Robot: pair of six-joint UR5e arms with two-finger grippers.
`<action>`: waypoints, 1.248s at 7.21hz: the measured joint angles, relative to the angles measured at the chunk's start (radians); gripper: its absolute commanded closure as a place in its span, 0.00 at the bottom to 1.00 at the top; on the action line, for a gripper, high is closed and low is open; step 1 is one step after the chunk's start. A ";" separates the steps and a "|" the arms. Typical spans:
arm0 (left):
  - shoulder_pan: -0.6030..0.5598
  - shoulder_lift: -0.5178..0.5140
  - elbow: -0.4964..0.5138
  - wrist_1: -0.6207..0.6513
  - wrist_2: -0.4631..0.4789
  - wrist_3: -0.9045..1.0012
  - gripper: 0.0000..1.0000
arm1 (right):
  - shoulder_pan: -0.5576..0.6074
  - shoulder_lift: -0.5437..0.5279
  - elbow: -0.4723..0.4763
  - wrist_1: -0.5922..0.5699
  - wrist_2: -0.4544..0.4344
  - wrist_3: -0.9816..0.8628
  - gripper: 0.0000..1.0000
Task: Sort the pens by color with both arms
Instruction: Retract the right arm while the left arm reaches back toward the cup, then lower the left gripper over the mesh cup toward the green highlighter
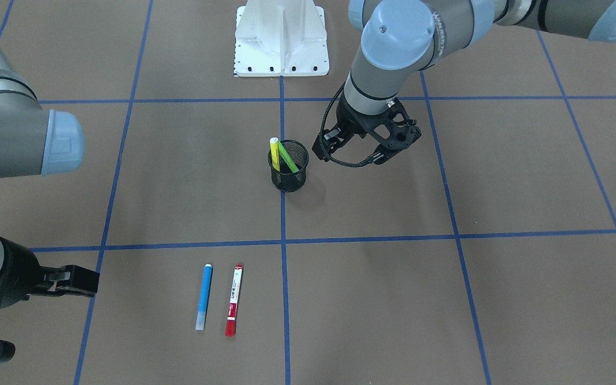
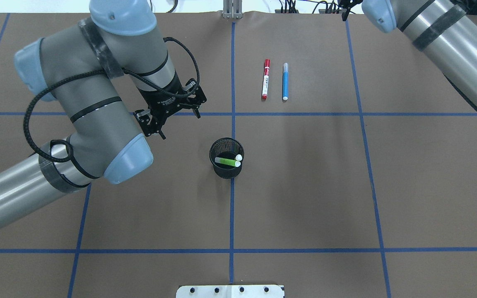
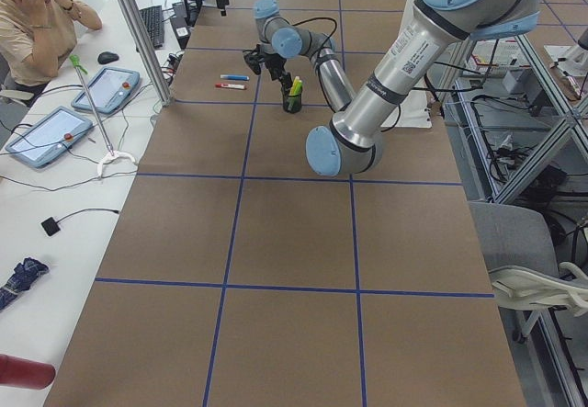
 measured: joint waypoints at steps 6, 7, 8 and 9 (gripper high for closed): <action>0.091 -0.028 0.113 -0.143 0.010 -0.149 0.07 | 0.001 -0.005 0.001 0.001 -0.008 -0.001 0.00; 0.096 -0.034 0.120 -0.149 0.011 -0.169 0.09 | 0.000 -0.007 0.001 0.002 -0.008 -0.001 0.00; 0.104 -0.039 0.125 -0.151 0.011 -0.183 0.09 | 0.000 -0.008 0.001 0.003 -0.008 -0.001 0.00; 0.115 -0.044 0.129 -0.152 0.011 -0.200 0.11 | -0.001 -0.008 0.001 0.004 -0.007 -0.001 0.00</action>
